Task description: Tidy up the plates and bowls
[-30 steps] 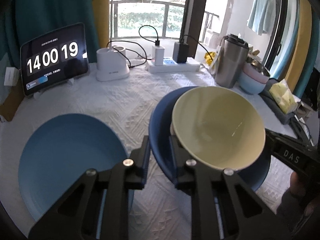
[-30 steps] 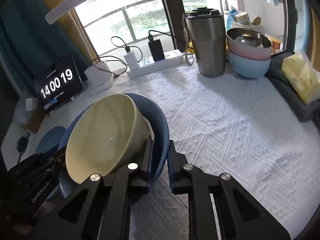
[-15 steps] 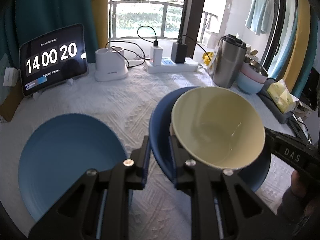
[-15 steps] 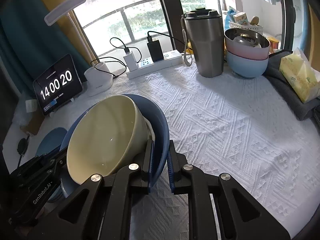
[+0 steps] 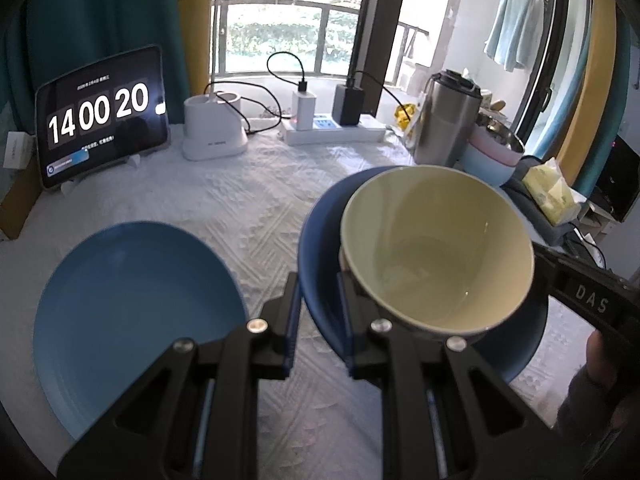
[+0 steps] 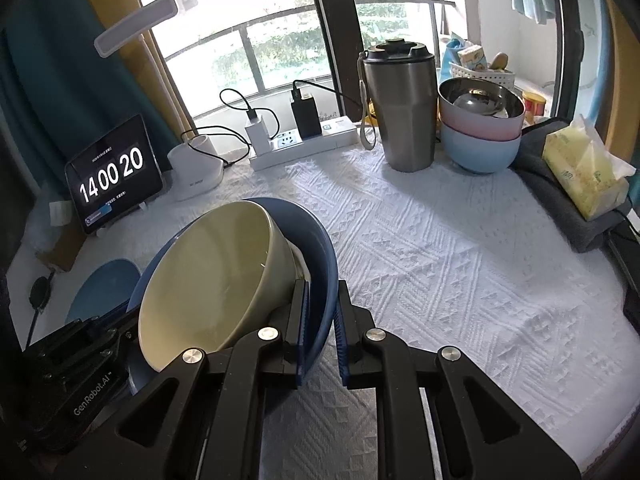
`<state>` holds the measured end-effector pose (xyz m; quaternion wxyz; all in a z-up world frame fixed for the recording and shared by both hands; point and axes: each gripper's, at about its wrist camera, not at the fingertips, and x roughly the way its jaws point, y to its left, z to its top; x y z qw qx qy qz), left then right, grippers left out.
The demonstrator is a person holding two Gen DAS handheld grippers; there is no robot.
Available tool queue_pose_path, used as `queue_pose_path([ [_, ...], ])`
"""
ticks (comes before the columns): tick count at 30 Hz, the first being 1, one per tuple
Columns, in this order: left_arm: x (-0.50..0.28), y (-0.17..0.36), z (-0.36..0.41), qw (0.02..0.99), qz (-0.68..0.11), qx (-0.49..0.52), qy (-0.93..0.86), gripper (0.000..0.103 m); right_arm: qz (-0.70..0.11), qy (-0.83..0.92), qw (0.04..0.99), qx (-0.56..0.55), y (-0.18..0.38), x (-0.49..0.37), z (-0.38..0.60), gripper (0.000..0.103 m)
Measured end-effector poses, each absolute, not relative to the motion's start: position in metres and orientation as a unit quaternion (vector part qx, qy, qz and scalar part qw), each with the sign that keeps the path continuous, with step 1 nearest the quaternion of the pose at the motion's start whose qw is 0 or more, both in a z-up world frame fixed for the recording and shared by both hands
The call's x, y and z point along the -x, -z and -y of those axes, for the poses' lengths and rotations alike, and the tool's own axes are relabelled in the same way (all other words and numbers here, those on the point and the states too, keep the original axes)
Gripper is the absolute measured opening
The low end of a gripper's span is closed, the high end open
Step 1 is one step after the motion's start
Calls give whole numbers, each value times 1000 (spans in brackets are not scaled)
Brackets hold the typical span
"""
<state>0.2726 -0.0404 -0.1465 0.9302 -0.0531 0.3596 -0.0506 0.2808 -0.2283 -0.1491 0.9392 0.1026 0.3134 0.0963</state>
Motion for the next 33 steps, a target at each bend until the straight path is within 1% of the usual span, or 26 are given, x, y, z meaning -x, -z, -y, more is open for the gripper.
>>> queue_pose_path([
  [33,-234,115,0,946,-309,88,50,17,-268,-98,956,-71,103,-244,192,16],
])
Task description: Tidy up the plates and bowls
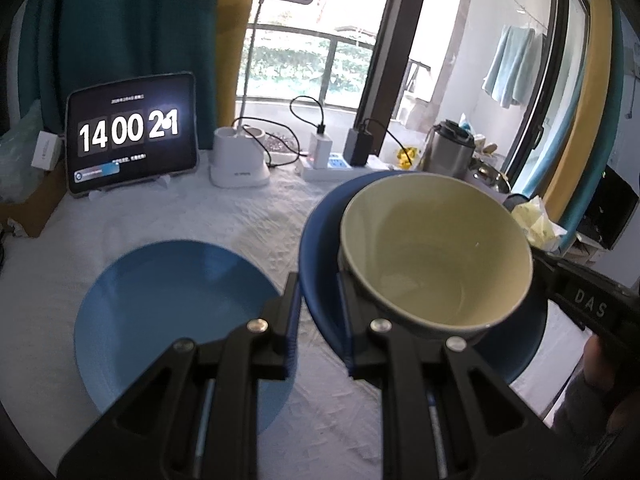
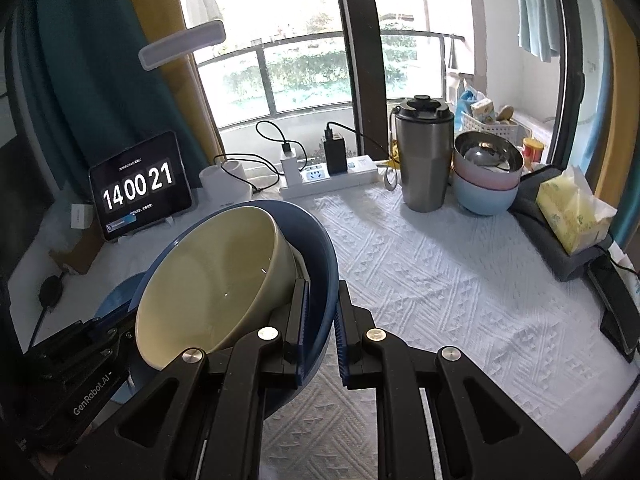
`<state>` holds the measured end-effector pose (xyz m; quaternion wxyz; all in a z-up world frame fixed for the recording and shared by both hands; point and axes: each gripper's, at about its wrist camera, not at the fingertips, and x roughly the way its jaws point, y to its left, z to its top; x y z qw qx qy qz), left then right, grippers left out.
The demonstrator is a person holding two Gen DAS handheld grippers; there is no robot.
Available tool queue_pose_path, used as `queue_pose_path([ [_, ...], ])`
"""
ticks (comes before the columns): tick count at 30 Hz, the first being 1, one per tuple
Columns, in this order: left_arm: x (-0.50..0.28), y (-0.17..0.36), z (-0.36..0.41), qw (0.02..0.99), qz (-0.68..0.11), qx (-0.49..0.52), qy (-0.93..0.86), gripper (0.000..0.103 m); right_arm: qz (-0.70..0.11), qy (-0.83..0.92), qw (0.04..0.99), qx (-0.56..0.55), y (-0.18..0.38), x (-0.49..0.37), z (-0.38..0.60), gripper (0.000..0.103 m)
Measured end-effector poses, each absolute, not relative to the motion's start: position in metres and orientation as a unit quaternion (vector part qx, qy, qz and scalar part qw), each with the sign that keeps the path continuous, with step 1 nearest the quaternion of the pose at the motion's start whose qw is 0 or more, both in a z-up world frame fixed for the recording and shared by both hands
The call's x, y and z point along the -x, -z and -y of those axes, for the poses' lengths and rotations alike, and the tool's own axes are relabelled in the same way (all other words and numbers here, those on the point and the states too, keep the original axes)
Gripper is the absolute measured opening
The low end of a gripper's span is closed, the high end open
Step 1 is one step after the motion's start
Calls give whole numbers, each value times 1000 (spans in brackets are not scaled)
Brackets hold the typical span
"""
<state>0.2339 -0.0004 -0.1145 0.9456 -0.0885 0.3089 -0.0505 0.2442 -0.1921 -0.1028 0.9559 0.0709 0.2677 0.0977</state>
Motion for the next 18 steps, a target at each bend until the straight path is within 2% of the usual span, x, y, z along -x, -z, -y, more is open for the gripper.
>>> queue_pose_path([
  [18,-221,114,-48,948,-298,114,16,17,-268,-122,954,-48,96,-248,144,16],
])
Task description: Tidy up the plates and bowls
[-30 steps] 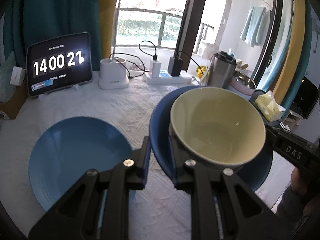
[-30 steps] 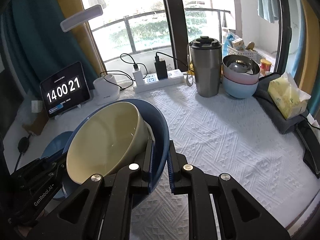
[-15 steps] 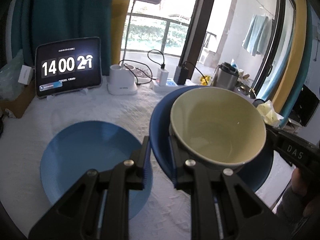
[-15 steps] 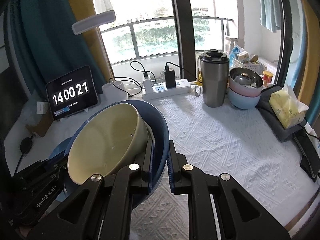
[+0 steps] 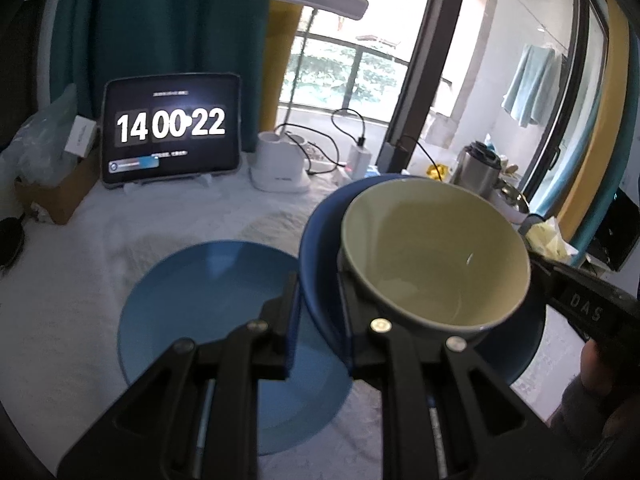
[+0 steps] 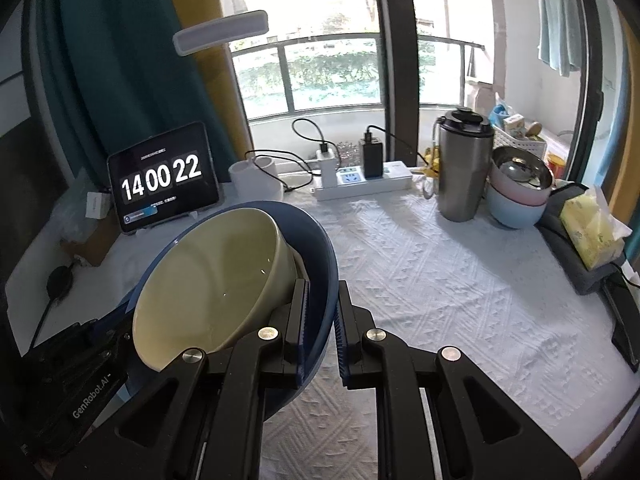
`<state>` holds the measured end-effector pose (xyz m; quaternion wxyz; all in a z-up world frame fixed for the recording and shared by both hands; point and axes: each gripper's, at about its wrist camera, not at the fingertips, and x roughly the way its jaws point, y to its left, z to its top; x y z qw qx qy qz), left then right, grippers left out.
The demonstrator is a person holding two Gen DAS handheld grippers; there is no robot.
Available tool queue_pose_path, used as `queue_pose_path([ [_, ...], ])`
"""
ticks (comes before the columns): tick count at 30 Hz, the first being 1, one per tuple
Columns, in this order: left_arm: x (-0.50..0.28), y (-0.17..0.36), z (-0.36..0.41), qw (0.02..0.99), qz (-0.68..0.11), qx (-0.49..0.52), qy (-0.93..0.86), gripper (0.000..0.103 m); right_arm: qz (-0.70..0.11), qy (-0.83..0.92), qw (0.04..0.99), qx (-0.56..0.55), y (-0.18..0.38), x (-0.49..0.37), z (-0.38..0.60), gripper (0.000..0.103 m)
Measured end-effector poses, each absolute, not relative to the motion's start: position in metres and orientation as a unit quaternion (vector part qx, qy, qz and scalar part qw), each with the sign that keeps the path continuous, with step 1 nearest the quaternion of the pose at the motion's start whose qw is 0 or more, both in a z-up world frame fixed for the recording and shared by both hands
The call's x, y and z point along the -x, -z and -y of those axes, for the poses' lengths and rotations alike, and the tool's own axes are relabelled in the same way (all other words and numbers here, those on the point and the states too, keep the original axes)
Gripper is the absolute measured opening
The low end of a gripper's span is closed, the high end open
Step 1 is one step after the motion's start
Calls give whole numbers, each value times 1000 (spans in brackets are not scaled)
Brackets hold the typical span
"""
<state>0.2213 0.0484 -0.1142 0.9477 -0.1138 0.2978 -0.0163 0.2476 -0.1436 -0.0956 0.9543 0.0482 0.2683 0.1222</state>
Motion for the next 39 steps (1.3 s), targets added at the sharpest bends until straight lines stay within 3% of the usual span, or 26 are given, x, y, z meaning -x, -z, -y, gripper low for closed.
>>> queue_pose_path([
  [39,-210,137,-149,938,-305,149,-69,16,-318,-201,926,-13,118,-284,32,16],
])
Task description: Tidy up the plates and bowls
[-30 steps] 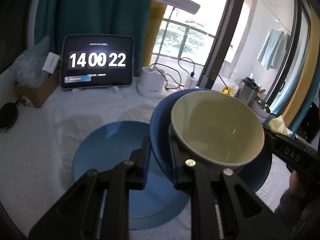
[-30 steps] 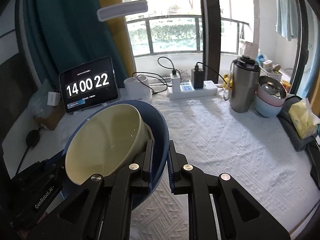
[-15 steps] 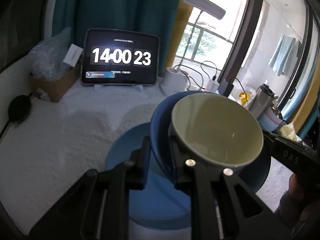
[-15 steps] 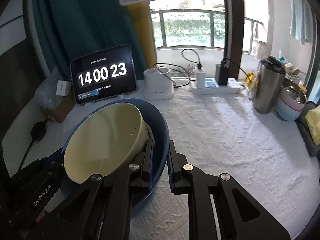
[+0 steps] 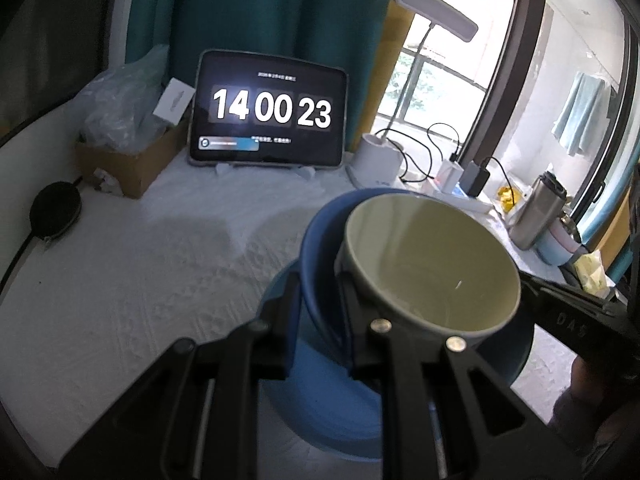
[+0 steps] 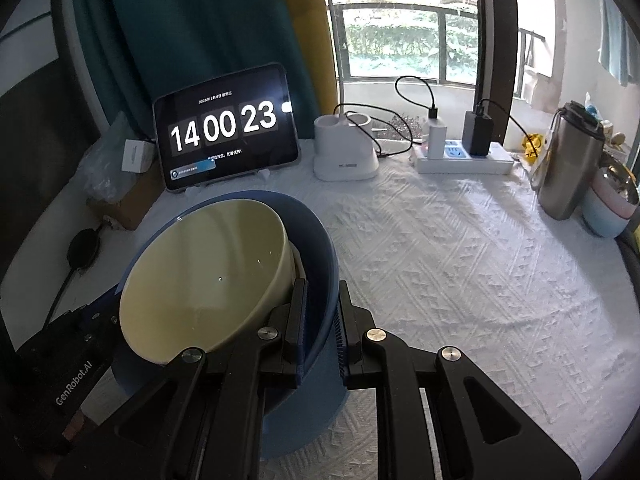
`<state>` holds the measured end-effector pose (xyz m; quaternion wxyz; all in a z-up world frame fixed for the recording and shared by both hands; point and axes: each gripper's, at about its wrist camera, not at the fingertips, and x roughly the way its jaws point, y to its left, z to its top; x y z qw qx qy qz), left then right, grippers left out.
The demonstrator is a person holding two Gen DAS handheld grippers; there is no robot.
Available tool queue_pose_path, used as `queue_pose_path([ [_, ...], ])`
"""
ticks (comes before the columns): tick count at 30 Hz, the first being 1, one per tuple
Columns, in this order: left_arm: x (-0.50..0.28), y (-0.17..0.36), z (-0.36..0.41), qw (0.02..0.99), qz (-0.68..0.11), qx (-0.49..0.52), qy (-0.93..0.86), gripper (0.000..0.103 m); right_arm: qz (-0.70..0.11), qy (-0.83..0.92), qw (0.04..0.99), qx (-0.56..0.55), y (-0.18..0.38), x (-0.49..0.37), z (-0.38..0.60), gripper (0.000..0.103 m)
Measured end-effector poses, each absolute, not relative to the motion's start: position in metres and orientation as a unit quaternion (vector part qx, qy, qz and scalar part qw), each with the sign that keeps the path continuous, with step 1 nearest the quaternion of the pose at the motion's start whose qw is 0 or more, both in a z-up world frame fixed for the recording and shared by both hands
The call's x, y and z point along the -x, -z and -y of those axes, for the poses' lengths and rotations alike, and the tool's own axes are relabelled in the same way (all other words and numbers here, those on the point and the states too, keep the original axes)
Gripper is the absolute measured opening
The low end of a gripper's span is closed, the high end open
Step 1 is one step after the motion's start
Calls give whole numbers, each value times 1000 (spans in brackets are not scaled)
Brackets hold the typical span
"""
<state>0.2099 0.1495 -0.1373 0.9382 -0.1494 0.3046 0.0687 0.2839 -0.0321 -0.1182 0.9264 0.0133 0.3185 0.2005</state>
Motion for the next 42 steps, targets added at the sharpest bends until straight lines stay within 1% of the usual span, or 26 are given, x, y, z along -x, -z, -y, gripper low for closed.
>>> queue_pose_path([
  [11,-208,137,-146,944,-296,127,-77,16,-325,-203,924,-20,131,-287,30,16],
  [14,-206,139,-146,945,-291,128,-76,17,-320,-204,925,-20,132,-286,31,16],
  [16,-206,139,-145,947,-288,118,-79,20,-314,-204,927,-17,132,-285,31,17],
  [22,-204,139,-143,949,-286,105,-85,22,-301,-206,931,-5,131,-282,31,17],
  [25,-203,138,-140,949,-286,95,-93,24,-303,-202,931,-2,131,-282,32,23],
  [26,-202,138,-139,949,-286,90,-96,24,-303,-199,932,-1,131,-282,33,27],
  [29,-199,137,-134,950,-285,70,-110,29,-304,-200,931,1,132,-281,34,32],
  [31,-197,136,-132,949,-284,64,-122,41,-304,-198,932,2,132,-279,35,34],
  [32,-195,136,-133,949,-283,65,-127,43,-303,-197,932,2,131,-278,35,34],
  [36,-189,132,-135,949,-277,72,-130,46,-301,-203,931,6,130,-273,37,35],
  [38,-185,130,-133,951,-272,70,-132,50,-298,-204,932,9,129,-270,38,36],
  [40,-180,128,-131,952,-266,68,-137,60,-295,-205,933,11,129,-266,39,37],
  [41,-178,128,-130,952,-264,68,-138,61,-294,-206,933,11,129,-264,40,38],
  [42,-176,128,-129,953,-262,68,-137,64,-294,-208,933,11,129,-262,41,42],
])
